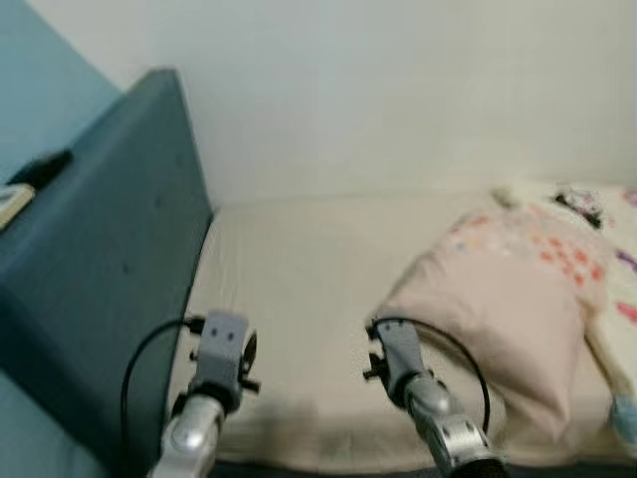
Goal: Clean up the room
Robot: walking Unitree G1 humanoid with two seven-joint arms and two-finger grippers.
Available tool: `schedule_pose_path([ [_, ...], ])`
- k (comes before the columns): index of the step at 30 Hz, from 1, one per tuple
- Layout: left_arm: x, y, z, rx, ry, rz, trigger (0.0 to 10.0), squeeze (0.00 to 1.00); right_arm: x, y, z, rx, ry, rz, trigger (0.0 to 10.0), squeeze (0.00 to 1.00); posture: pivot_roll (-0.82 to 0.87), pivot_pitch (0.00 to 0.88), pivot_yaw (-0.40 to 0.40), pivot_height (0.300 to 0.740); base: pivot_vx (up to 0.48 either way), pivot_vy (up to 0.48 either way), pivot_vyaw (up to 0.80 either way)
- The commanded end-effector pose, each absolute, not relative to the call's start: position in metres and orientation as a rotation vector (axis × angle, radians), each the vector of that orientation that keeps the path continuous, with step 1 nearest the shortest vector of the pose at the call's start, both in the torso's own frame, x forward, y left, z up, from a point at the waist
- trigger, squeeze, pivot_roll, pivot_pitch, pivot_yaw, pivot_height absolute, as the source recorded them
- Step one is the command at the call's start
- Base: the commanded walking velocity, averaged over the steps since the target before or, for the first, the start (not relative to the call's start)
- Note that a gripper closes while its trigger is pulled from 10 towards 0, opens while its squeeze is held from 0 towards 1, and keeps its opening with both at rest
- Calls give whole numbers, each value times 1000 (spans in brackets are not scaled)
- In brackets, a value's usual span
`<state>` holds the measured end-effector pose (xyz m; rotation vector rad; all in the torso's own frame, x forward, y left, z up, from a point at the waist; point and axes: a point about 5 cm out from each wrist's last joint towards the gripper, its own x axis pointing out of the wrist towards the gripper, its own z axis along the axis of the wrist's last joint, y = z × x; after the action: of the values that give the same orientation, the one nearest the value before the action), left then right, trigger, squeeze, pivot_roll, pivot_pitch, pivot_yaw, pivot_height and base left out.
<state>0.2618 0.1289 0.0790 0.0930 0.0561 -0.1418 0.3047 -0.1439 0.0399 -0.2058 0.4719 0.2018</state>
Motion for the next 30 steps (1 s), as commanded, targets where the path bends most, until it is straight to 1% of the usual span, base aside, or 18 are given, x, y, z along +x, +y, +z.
schedule_pose_path([
  [1, 262, 132, 77, 101, 67, -136, 10000, 0, 301, -142, 34, -204, 490, 212, 10000, 0, 61, 14, -50, 740, 270, 0, 0],
  [9, 261, 132, 77, 103, 70, -133, 10000, 0, 299, -141, 33, -211, 489, 215, 10000, 0, 60, 14, -51, 740, 261, 0, 0],
  [30, 263, 134, 78, 122, 54, -109, 10000, 0, 301, -143, 34, -213, 479, 208, 10000, 0, 60, 9, -50, 740, 0, 0, 0],
])
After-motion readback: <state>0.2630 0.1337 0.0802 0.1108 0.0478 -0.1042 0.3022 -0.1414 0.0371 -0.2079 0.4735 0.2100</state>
